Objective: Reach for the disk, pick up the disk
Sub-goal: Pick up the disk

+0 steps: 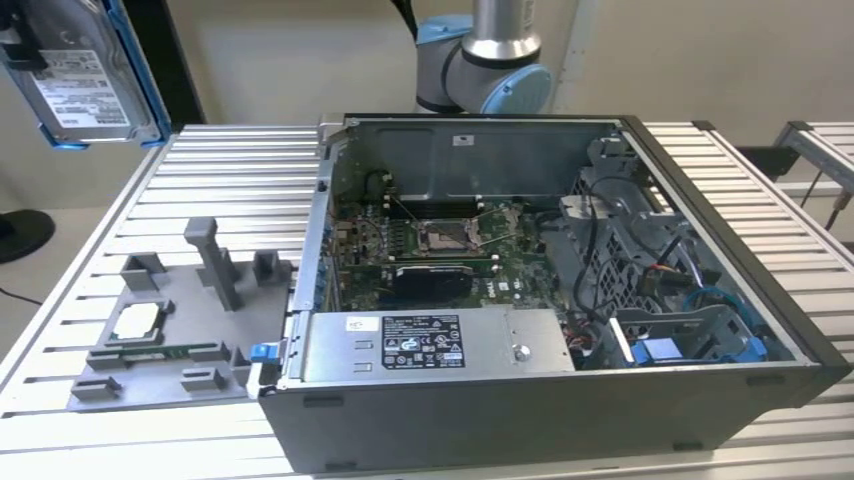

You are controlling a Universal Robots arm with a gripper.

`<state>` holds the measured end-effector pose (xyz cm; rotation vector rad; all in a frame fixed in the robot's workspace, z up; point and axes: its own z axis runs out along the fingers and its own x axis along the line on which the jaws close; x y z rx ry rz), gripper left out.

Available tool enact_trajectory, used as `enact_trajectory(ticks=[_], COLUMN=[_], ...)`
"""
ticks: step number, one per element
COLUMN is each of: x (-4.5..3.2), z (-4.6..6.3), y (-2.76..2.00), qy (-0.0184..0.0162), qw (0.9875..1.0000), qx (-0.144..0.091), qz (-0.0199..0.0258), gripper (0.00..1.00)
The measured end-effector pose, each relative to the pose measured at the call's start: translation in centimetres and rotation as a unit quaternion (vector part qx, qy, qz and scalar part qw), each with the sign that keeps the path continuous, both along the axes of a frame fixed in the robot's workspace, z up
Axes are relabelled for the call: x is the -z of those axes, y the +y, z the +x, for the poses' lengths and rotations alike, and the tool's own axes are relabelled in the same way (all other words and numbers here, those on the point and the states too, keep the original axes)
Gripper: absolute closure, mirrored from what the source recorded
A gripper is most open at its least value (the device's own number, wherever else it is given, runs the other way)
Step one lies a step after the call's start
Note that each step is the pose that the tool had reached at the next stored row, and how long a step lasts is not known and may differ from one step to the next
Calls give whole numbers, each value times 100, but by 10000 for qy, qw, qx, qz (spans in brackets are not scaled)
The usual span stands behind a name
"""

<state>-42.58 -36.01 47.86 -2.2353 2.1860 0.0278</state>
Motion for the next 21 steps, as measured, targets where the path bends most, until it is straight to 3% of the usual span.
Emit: enact_trajectory(ticks=[5,21], x=[0,0], z=[94,544], y=[0,0], qy=[1,13], qw=[10000,10000], qx=[0,0], qz=[0,0], gripper=[100,100])
